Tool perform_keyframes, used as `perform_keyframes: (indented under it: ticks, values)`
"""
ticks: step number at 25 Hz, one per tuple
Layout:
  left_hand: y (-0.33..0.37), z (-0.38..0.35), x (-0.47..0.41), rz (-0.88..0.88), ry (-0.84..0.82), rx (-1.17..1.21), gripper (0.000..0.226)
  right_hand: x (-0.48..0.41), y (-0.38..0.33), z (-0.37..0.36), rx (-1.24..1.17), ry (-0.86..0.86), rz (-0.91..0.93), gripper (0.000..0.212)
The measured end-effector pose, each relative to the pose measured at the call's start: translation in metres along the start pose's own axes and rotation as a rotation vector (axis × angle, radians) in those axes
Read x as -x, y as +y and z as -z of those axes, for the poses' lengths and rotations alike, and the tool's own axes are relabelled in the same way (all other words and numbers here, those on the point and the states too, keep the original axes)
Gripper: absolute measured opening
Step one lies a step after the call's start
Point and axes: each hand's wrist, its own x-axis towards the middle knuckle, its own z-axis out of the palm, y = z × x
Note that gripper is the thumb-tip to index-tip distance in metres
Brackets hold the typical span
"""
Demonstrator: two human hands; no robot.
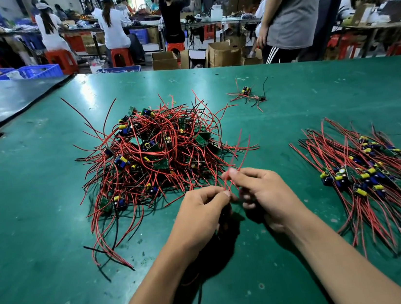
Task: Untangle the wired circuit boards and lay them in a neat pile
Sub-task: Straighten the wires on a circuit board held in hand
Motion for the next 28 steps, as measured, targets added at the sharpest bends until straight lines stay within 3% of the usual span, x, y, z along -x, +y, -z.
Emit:
perform_keyframes:
  ticks: [4,7,10,14,20,25,28]
  values:
    - [0.004,0.001,0.003,0.055,-0.001,0.086,0.016,-0.006,-0.006,0.010,-0.068,0.095,-0.025,0.025]
    - [0.004,0.004,0.002,0.102,0.084,0.254,0.015,0.002,-0.005,0.009,-0.024,-0.090,-0.104,0.022]
    - [0.001,0.004,0.002,0.051,0.126,0.186,0.017,0.009,-0.003,0.002,0.030,-0.225,-0.084,0.020]
    - [-0.005,-0.001,0.001,-0.089,0.169,-0.113,0.019,0.006,0.002,-0.004,0.294,-0.067,0.087,0.016]
    - [-0.007,-0.001,-0.001,-0.114,0.122,-0.233,0.019,-0.001,0.005,0.000,0.274,0.105,0.081,0.017]
    - [-0.006,0.000,0.002,-0.058,0.062,-0.173,0.016,-0.010,0.004,0.004,-0.011,0.273,0.114,0.023]
    - [-0.004,0.000,0.004,-0.034,0.068,-0.111,0.016,-0.011,0.002,0.006,-0.150,0.265,0.129,0.024]
